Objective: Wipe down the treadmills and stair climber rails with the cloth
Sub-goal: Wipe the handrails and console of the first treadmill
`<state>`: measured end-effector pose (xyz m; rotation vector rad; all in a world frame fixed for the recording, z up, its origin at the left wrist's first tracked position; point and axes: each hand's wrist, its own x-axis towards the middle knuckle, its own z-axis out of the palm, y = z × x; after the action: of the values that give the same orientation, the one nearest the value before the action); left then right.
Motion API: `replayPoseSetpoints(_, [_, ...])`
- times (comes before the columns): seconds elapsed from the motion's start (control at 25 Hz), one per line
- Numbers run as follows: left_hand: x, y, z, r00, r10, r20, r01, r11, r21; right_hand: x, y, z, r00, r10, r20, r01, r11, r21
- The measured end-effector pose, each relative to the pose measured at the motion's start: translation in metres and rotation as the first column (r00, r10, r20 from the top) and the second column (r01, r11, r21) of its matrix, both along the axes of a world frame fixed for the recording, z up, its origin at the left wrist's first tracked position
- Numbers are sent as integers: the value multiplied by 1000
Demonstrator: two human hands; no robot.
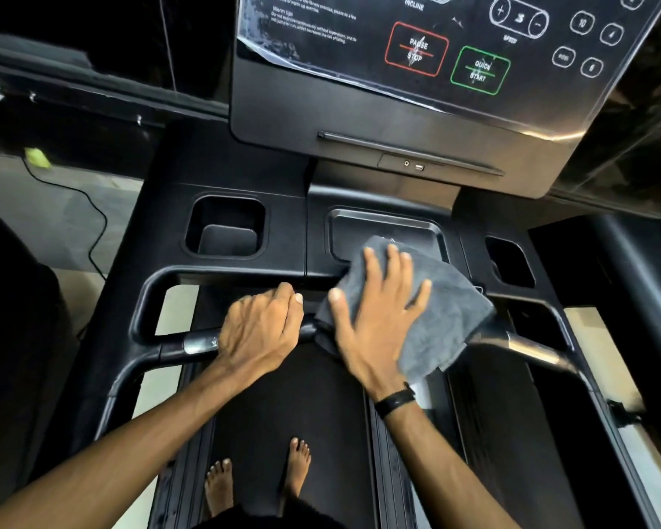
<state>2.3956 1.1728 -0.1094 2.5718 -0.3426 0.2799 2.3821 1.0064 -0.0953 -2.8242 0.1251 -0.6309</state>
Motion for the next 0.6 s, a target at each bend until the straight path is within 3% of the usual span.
replayPoseSetpoints(0.16, [-2, 3, -4, 998, 48, 38, -40, 983, -181, -10, 22, -8, 988, 149, -29, -151, 987, -61])
replayPoseSetpoints(0.28, [-3, 2, -5, 995, 60, 81, -33, 953, -301, -22, -8, -8, 979, 206, 3, -206, 979, -1])
replayPoseSetpoints(0.6, [-27, -55, 8, 978, 18, 206, 45, 954, -297, -37, -103, -11, 994, 108, -23, -107, 992, 61])
